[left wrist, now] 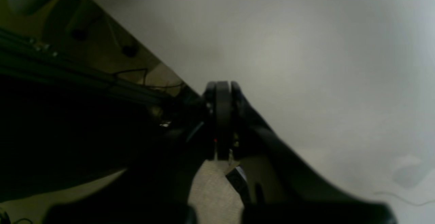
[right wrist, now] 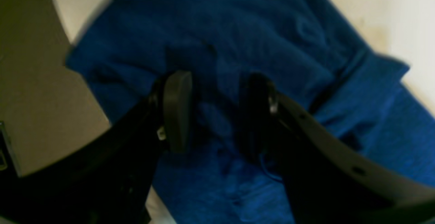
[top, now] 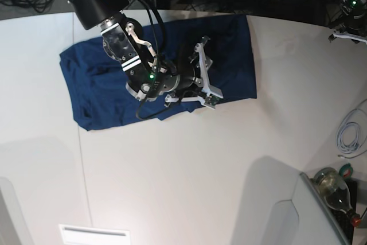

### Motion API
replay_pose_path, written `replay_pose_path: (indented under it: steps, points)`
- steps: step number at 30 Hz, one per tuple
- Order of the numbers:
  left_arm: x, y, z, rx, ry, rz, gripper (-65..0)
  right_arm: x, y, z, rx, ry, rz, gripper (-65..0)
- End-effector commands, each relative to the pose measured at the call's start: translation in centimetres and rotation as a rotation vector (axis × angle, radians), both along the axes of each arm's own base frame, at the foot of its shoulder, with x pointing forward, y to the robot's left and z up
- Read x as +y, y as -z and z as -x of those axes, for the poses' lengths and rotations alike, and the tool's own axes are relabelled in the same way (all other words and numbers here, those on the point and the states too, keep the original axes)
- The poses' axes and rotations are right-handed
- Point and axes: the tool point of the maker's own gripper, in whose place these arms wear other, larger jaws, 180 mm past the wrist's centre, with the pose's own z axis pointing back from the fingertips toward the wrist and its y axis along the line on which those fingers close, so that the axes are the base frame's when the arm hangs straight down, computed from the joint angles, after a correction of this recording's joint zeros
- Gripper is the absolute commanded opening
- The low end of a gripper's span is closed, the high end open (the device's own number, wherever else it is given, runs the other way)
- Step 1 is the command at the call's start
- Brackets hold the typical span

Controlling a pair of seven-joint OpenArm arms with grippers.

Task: Layout the t-shirt on the table in an organized manner, then fold the t-shirt properly
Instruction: 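Press the folded shirt flat with the right gripper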

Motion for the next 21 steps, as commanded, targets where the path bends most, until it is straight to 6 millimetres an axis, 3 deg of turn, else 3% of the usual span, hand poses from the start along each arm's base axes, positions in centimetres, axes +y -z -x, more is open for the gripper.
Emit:
replay_pose_path:
  steps: [1, 6, 16, 17, 19, 21]
  points:
    - [0.9, -1.2, -0.4, -0.019, 0.004, -0.044, -65.0, 1.2, -1.7, -1.3, -0.034, 0.016, -0.055, -39.3]
    - [0.8, -1.2, -0.4, -0.019, 0.005, -0.042, -65.0, 0.3, -2.2, -3.2, -0.057, 0.133, -0.059, -27.5]
    - [0.7, -1.1, -0.6, -0.023, 0.005, -0.038, -65.0, -0.1, 0.0, -2.7, -0.005, 0.150, -0.045, -27.5]
    - [0.7, -1.1, -0.6, -0.025, 0.005, -0.038, -65.0, -0.1, 0.2, -2.6, -0.001, 0.150, -0.043, -28.4]
    - [0.7, -1.1, -0.6, -0.025, 0.005, -0.038, -65.0, -0.1, 0.1, -2.6, 0.000, 0.151, -0.044, -36.0]
    - [0.7, -0.7, -0.4, -0.017, 0.000, -0.029, -65.0, -0.1, 0.1, -2.6, 0.000, 0.151, -0.042, -51.0]
